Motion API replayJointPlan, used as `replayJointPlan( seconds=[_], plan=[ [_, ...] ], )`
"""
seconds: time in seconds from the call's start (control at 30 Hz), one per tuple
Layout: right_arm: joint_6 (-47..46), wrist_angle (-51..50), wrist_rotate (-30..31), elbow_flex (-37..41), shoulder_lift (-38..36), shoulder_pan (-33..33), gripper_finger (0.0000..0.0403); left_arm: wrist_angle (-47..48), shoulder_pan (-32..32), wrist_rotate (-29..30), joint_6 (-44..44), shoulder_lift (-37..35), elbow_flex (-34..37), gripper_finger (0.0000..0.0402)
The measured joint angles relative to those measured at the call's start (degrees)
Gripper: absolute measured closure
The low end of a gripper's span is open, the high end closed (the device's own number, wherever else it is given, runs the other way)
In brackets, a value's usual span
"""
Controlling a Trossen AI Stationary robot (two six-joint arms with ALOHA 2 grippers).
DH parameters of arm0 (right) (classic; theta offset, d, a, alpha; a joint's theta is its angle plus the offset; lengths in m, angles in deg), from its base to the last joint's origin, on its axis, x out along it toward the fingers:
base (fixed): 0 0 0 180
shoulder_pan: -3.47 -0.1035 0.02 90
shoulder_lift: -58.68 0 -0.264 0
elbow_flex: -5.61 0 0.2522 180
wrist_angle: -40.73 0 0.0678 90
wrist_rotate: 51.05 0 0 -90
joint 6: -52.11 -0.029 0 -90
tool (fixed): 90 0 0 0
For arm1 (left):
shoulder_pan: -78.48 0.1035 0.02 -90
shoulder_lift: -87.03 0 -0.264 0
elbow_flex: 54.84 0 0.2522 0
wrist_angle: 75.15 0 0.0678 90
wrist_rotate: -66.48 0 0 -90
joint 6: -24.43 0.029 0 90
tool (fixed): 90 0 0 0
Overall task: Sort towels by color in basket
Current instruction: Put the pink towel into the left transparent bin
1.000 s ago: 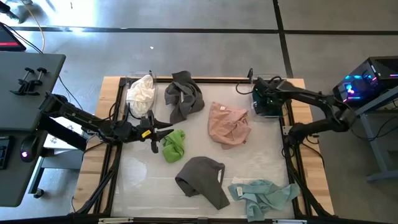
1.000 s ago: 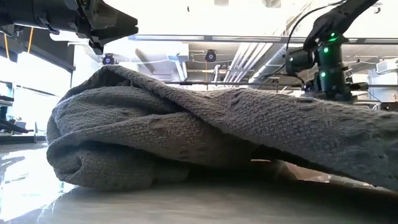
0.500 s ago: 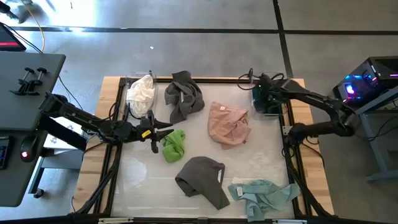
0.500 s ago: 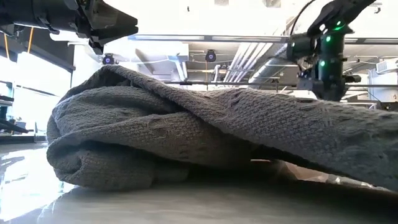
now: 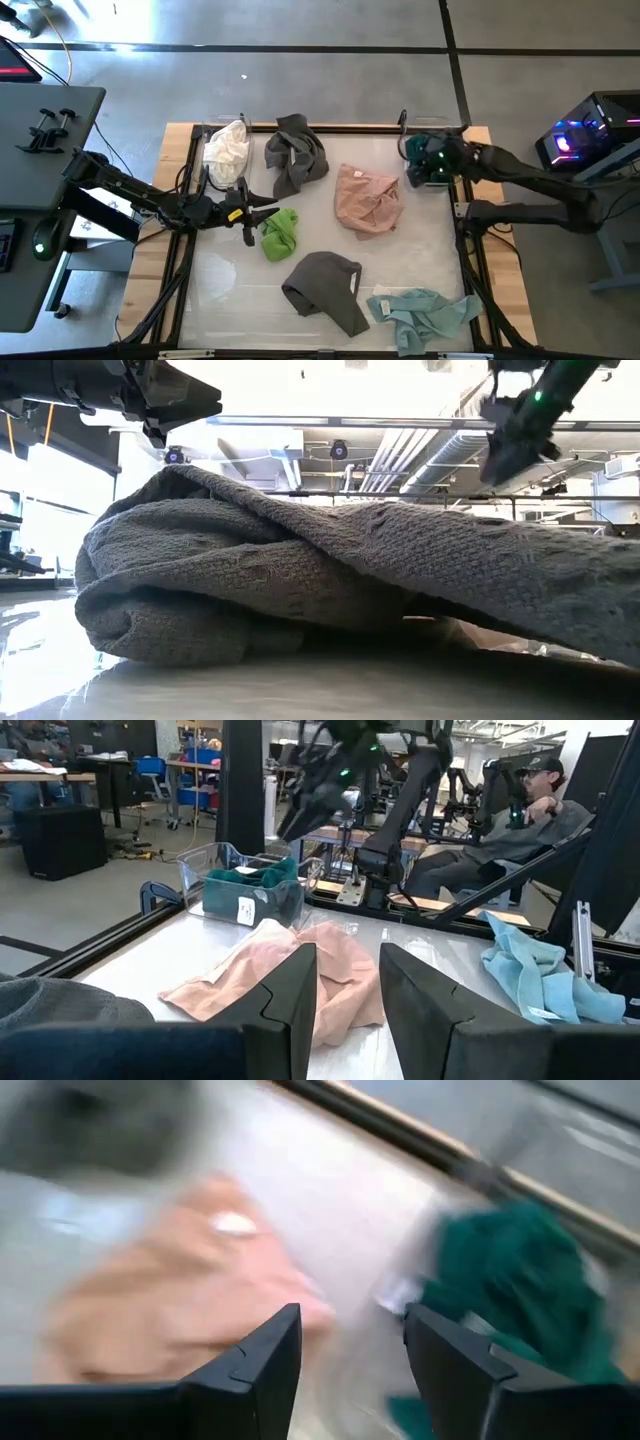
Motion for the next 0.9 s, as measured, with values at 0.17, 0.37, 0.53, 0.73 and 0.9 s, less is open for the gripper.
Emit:
replayJointPlan(
  seconds=[0.17, 0.37, 0.53, 0.73, 0.9],
  plan=[
    [0.8, 13.8, 0.4, 2.9, -1.3, -12.0, 0.0229, 0.0, 0.0, 0.0, 0.0, 0.0, 0.0, 0.0301],
    [6.8, 32.2, 0.4, 8.8, 3.9, -23.4, 0.0229, 0.0, 0.0, 0.0, 0.0, 0.0, 0.0, 0.0301],
    [10.3, 36.2, -0.1, 10.4, 12.2, -27.1, 0.0229, 0.0, 0.0, 0.0, 0.0, 0.0, 0.0, 0.0301],
    [9.7, 36.5, 0.2, 10.4, 23.1, -25.4, 0.0203, 0.0, 0.0, 0.0, 0.0, 0.0, 0.0, 0.0301],
    [10.4, 36.5, 2.8, 9.5, 29.4, -21.8, 0.0151, 0.0, 0.0, 0.0, 0.0, 0.0, 0.0, 0.0301]
  ],
)
